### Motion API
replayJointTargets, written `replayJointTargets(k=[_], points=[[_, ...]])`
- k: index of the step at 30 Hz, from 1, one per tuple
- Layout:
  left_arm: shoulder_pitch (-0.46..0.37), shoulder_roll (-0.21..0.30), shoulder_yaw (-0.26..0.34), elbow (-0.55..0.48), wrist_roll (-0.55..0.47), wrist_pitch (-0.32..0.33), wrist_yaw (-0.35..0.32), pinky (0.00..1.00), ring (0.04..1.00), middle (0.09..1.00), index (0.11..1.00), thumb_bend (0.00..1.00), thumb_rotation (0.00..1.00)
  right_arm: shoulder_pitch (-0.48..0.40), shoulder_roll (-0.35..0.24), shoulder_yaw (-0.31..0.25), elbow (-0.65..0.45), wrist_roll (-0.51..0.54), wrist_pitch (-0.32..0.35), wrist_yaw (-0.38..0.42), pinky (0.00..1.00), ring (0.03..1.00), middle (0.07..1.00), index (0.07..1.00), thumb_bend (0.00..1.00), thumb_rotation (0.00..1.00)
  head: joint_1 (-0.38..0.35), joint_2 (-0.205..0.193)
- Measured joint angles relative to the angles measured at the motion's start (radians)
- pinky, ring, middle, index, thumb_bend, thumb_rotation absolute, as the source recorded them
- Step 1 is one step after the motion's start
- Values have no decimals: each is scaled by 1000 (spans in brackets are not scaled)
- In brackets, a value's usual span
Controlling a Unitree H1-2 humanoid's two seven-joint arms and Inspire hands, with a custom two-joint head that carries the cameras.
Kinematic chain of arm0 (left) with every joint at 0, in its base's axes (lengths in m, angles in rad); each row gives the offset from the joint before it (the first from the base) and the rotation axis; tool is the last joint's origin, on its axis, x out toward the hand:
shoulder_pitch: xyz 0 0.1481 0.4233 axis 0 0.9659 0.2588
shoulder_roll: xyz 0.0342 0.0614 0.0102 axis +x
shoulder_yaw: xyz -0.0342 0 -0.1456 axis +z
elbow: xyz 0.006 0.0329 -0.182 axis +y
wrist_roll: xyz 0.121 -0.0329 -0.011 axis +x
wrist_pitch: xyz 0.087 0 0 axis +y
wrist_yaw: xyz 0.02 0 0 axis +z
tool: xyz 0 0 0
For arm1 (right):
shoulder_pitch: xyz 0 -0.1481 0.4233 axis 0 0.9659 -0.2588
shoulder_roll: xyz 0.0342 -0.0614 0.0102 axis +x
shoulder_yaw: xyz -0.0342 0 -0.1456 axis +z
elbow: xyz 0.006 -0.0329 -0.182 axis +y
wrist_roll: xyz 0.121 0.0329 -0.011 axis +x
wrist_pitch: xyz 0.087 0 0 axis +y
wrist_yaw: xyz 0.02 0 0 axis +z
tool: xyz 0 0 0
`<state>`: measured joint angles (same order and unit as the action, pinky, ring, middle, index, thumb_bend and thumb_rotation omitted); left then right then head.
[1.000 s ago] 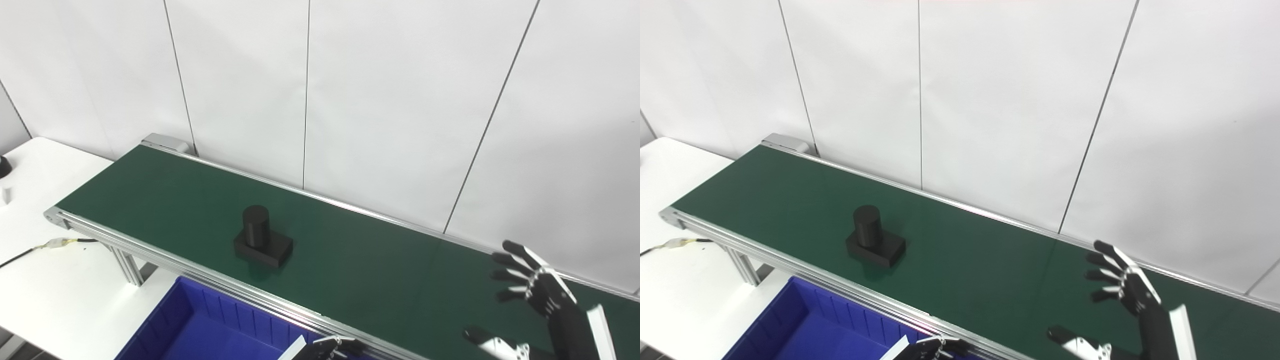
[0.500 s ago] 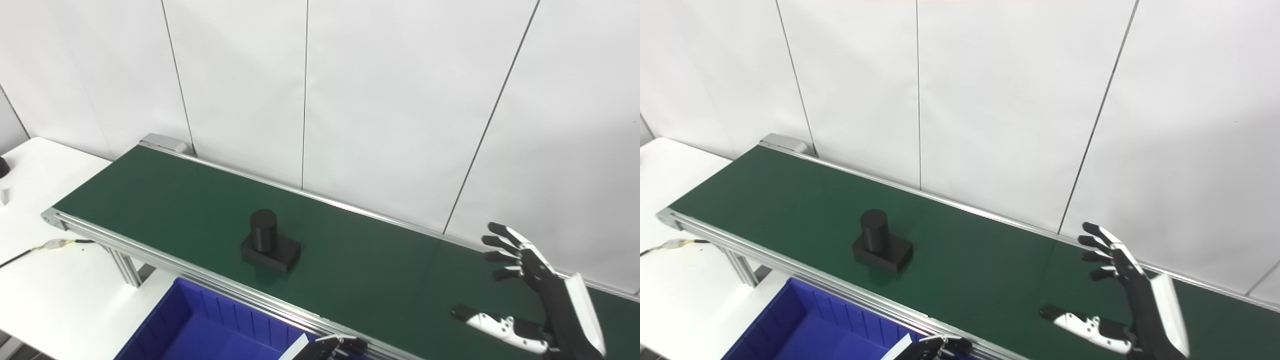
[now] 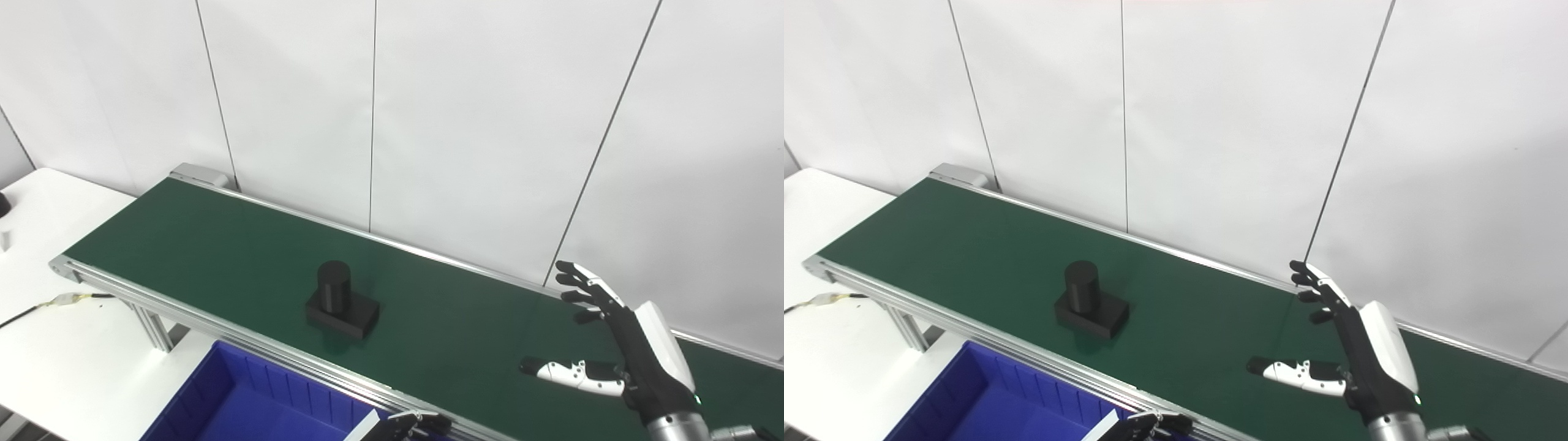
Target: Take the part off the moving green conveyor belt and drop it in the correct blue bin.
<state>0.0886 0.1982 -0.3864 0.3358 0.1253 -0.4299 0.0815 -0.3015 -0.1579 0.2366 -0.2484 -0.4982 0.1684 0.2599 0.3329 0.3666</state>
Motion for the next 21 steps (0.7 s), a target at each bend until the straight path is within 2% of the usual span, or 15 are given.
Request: replayJointTargets(k=[5, 8, 13, 21], points=[[-5, 1, -12, 1, -1, 0, 3, 537, 668, 750, 767, 1000, 296, -22, 0, 17, 15, -16, 0, 0, 650, 773, 842, 892, 800, 363, -3, -3], [0, 3, -15, -7, -5, 0, 7, 533, 661, 751, 754, 996, 247, -31, 0, 24, 27, -23, 0, 1, 654, 775, 845, 901, 794, 375, -6, -3], [45, 3, 12, -81, -54, 0, 5, 524, 649, 749, 749, 998, 208, -33, 3, 35, 27, -30, 28, 23, 663, 781, 851, 906, 784, 368, -9, 5], [127, -7, 43, -130, -80, -1, -15, 504, 624, 740, 744, 992, 197, -56, 14, 40, 24, -29, 61, 59, 716, 808, 862, 913, 797, 376, 0, 15]])
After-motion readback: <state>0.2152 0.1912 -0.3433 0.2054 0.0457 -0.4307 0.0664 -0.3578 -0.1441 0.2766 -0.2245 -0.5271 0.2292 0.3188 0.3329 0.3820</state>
